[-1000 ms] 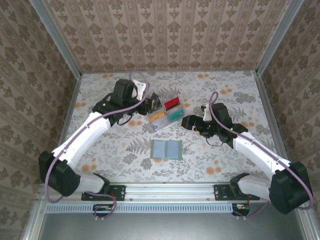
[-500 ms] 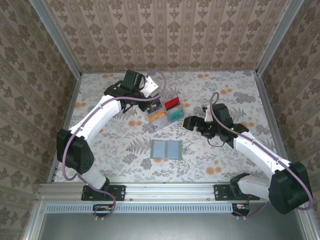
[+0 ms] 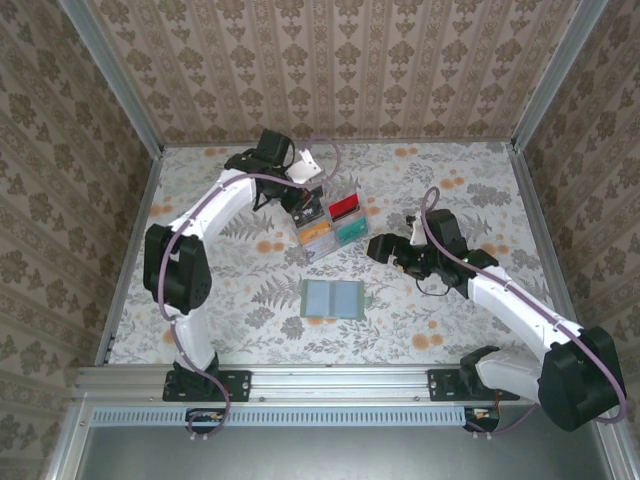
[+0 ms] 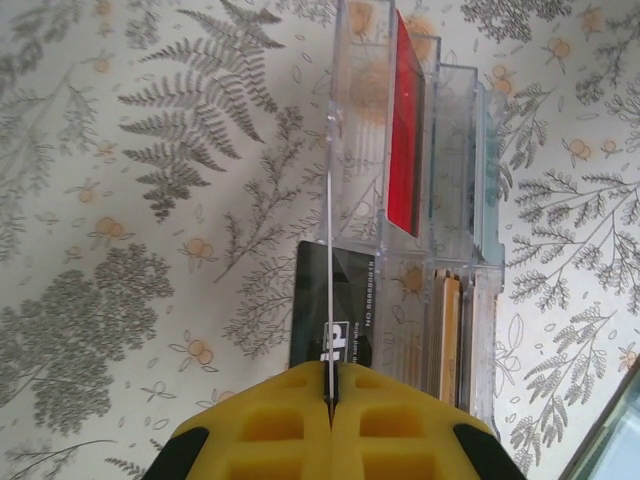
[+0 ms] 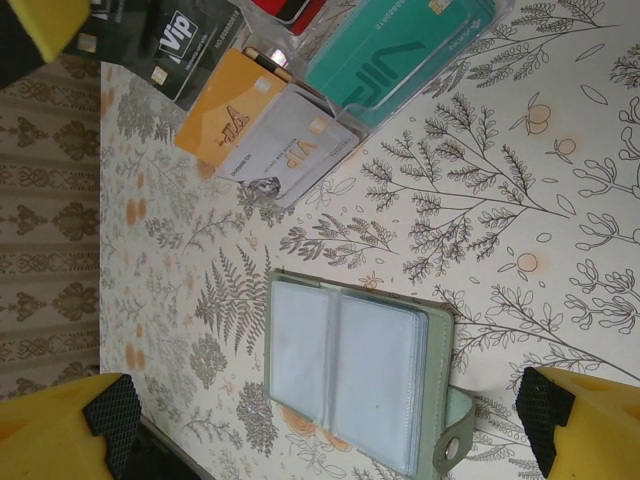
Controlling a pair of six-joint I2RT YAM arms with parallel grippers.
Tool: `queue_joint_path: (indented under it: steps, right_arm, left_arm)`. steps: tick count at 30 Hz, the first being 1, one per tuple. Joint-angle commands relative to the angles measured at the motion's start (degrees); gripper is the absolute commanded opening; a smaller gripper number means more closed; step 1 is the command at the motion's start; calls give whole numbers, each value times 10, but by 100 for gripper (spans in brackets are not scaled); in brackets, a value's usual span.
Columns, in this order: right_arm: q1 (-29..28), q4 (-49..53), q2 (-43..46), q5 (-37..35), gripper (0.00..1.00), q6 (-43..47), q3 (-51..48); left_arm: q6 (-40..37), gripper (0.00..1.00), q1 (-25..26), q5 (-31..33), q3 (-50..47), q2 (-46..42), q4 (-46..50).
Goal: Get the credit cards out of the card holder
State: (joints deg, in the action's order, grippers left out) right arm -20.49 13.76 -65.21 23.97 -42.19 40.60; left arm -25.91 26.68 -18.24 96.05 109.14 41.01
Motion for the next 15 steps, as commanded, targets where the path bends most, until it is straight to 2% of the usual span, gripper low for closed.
queue_joint_path:
  steps: [1, 6, 12, 15]
  right_arm:
    - [3, 8, 16, 3, 100, -6, -11]
    - [3, 8, 14, 3, 100, -9, -10]
    - [3, 5, 8, 7, 100, -12, -6]
    - [3, 3, 7, 7, 100, -13, -5]
  left_arm:
    - [-26, 0, -1, -31, 19, 9, 24]
    - [-36, 0, -17, -21, 16, 19, 33]
    - [-62, 0, -18, 22, 20, 27, 66]
    - [-67, 0, -17, 24, 30, 39, 79]
